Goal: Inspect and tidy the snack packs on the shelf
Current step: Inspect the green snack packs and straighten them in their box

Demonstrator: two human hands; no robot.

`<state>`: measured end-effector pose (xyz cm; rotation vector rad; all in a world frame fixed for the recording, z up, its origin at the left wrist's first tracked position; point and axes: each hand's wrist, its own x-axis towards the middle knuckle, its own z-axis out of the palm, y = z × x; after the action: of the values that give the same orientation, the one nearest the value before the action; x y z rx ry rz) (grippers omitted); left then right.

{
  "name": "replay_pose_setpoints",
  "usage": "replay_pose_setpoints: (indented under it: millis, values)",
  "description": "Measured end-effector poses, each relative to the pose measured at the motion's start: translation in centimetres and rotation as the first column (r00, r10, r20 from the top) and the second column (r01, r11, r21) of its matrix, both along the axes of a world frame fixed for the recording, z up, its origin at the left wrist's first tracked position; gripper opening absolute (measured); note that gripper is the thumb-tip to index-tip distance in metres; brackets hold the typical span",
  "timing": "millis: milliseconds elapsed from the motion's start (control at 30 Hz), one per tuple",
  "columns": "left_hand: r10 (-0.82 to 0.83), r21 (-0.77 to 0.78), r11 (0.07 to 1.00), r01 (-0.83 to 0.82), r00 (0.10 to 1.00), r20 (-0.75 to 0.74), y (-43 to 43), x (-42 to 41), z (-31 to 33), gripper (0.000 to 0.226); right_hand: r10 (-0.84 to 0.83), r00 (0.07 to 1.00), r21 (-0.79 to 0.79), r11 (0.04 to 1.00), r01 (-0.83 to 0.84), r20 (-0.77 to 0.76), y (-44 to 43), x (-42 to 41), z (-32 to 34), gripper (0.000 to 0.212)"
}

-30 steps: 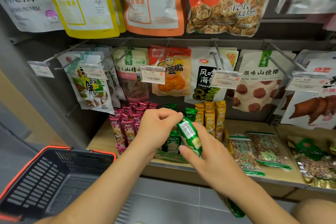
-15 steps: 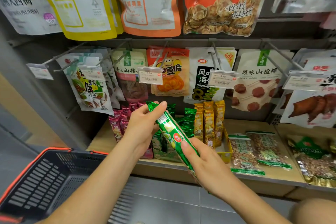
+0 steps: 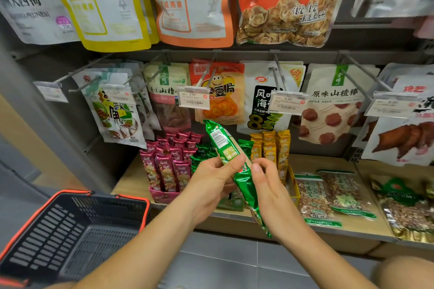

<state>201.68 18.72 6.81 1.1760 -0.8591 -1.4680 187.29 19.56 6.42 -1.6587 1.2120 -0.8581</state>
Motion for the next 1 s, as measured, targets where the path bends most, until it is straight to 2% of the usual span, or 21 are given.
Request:
replay_pose_setpoints:
  millis: [100, 167, 233, 333, 467, 567, 633, 800, 1000]
  values:
    - [0.023, -0.063, 0.998, -0.017, 0.995, 0.092, -0.2, 0.4, 0.6, 0.054, 0.058, 0.997, 0.053, 0.997, -0.061, 0.056, -0.5, 0.1, -0.2, 0.054]
    - [-0.002, -0.115, 0.993, 0.030, 0.972, 0.235, -0.2, 1.0, 1.1, 0.038, 0.084, 0.991, 0.054, 0.995, -0.089, 0.102, -1.0, -0.1, 0.2, 0.047]
    - [-0.100, -0.123, 0.980, 0.157, 0.920, 0.379, 0.0, 1.2, 1.2, 0.019, 0.103, 0.981, 0.081, 0.990, -0.117, 0.163, -1.8, -0.7, 1.0, 0.033]
    - [-0.223, -0.074, 0.958, 0.278, 0.880, 0.420, 0.5, 0.9, 0.9, 0.008, 0.119, 0.930, 0.149, 0.972, -0.180, 0.348, -2.4, -1.6, 1.3, 0.033]
    - [-0.234, -0.051, 0.958, 0.283, 0.870, 0.434, 0.8, -0.2, 0.3, 0.022, -0.070, 0.876, 0.236, 0.970, -0.051, 0.478, -2.5, -1.6, 0.9, 0.035]
    - [-0.281, -0.023, 0.946, 0.324, 0.853, 0.440, 1.3, -1.2, -0.5, 0.009, -0.288, 0.778, 0.331, 0.937, 0.110, 0.558, -3.2, -2.6, 1.2, 0.023]
    - [-0.315, 0.008, 0.936, 0.353, 0.823, 0.473, 1.5, -1.6, -0.9, 0.010, -0.387, 0.700, 0.380, 0.908, 0.175, 0.601, -3.6, -3.5, 1.5, 0.023]
    - [-0.413, 0.078, 0.893, 0.444, 0.736, 0.537, 1.5, -1.1, -1.1, 0.039, -0.542, 0.531, 0.485, 0.835, 0.258, 0.651, -4.1, -4.8, 1.9, 0.024]
    - [-0.407, 0.068, 0.876, 0.477, 0.658, 0.634, 1.2, 0.2, -0.2, 0.044, -0.622, 0.436, 0.570, 0.779, 0.262, 0.650, -4.5, -5.3, 1.9, 0.019]
